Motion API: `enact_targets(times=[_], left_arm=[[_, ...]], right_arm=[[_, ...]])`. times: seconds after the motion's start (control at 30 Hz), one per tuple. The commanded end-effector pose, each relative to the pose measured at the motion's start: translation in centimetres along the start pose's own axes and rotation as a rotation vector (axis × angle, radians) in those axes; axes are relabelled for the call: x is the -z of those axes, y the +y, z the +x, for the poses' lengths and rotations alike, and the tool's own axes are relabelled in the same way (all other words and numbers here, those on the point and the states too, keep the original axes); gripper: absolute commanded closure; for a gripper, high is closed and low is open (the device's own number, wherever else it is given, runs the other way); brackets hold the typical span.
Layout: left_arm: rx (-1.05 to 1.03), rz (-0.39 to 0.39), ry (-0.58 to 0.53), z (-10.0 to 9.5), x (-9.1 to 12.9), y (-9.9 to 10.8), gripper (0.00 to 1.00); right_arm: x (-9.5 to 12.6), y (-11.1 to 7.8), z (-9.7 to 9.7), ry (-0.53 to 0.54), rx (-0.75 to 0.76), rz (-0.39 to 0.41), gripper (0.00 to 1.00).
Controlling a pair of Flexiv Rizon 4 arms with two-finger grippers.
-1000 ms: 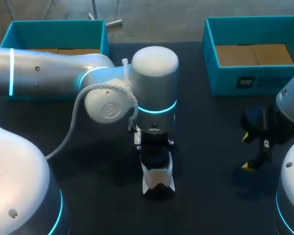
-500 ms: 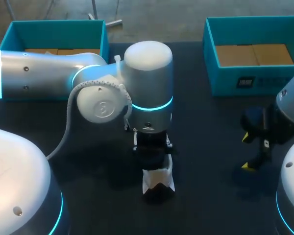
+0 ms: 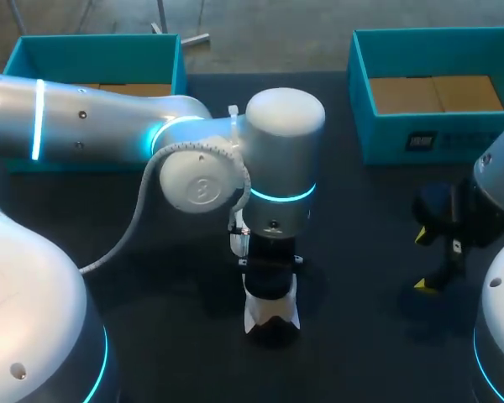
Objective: Take the shoe out of the shoebox, open the shoe tongue, remove and reinsert the insole, then place the shoe into the shoebox
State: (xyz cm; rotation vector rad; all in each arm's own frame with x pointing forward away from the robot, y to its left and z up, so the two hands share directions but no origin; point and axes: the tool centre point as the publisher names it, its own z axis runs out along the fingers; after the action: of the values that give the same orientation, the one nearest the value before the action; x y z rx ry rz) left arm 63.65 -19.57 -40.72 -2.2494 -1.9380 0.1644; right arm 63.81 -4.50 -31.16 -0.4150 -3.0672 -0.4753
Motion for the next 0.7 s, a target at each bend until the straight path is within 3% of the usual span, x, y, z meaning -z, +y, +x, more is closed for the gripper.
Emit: enact_targets(times=[0.03, 0.33, 0.7], left_arm=[[-0.004, -0.028, -0.021, 0.1, 0.3, 0.2, 1.00], [0.012, -0.102, -0.080, 0.3, 4.8, -0.3, 1.00], [0.086, -0.227, -0.086, 0.7, 6.2, 0.4, 1.00]], right_arm=[[-0.1, -0.1, 0.1, -0.003, 0.001, -0.002, 0.00], [-0.1, -0.1, 0.1, -0.003, 0.001, -0.002, 0.00], [-0.1, -0.1, 0.1, -0.003, 0.001, -0.002, 0.00]])
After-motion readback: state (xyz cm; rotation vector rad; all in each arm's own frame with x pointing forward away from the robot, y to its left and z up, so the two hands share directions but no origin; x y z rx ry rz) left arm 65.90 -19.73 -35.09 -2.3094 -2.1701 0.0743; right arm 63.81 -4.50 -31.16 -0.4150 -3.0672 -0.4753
